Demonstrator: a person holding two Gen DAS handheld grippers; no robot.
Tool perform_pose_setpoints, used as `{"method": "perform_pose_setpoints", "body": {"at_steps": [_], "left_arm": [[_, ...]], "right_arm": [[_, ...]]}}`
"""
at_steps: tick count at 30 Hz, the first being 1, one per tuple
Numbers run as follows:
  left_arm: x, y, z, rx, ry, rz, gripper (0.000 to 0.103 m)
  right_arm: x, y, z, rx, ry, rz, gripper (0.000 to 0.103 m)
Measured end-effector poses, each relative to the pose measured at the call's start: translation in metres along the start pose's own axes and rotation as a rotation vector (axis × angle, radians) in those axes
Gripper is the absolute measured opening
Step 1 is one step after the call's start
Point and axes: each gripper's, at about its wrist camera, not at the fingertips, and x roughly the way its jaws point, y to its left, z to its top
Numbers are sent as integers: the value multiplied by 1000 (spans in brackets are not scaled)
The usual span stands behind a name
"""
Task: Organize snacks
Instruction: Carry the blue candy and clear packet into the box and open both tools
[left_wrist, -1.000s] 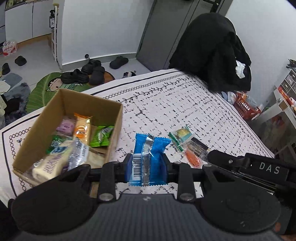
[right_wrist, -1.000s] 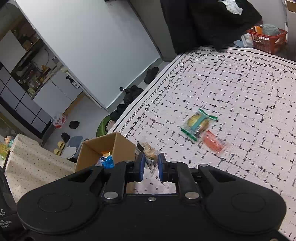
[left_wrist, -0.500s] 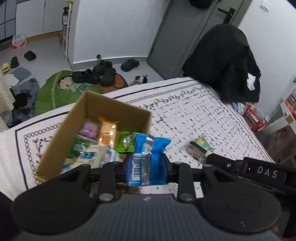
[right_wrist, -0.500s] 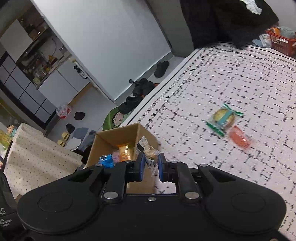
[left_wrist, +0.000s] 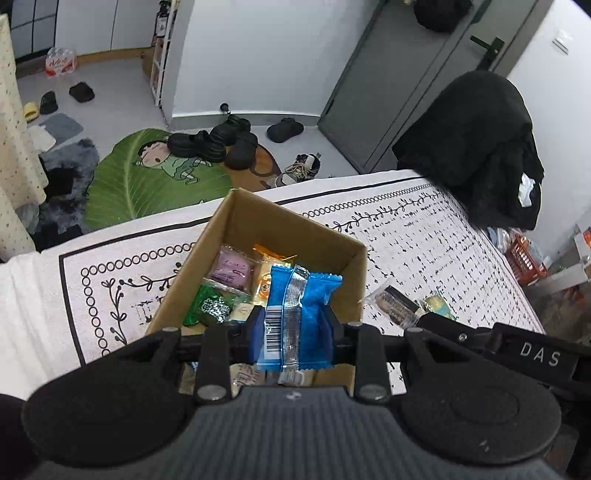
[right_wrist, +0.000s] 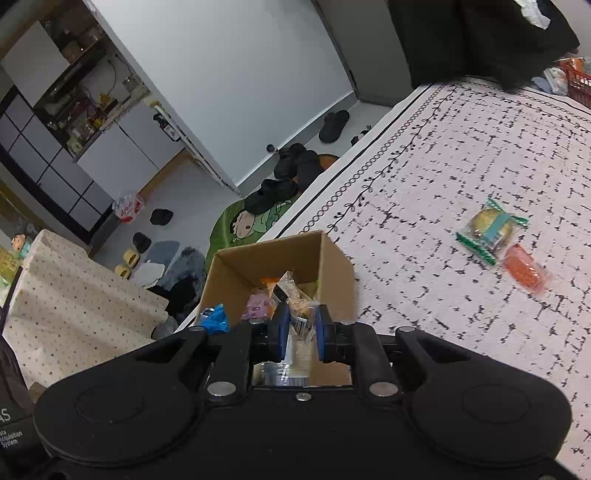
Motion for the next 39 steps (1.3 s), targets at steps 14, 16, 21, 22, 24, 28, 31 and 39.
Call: {"method": "perform_pose_setpoints", "body": {"at_steps": [14, 16, 21, 22, 24, 28, 31, 39], "left_arm": [[9, 31, 5, -111, 25, -5, 31], [10, 33, 5, -116, 29, -8, 31], [12, 37, 5, -138, 43, 3, 31], [12, 38, 6, -145, 43, 7, 33], [13, 41, 6, -161, 48, 8, 34], [12, 42, 6, -164, 51, 16, 34], [12, 39, 6, -155, 51, 26, 37], [10, 36, 5, -142, 65, 74, 48]], "right_arm": [[16, 27, -5, -42, 38, -21, 15], [17, 26, -7, -40, 42, -25, 15], [15, 27, -13, -40, 52, -28, 15], [14, 27, -14, -42, 54, -28, 15], [12, 28, -17, -46, 58, -31, 15], [9, 28, -23, -48, 77, -29, 15], [6, 27, -28, -52, 101, 8, 18], [-11, 11, -27, -19, 66, -44, 46]]}}
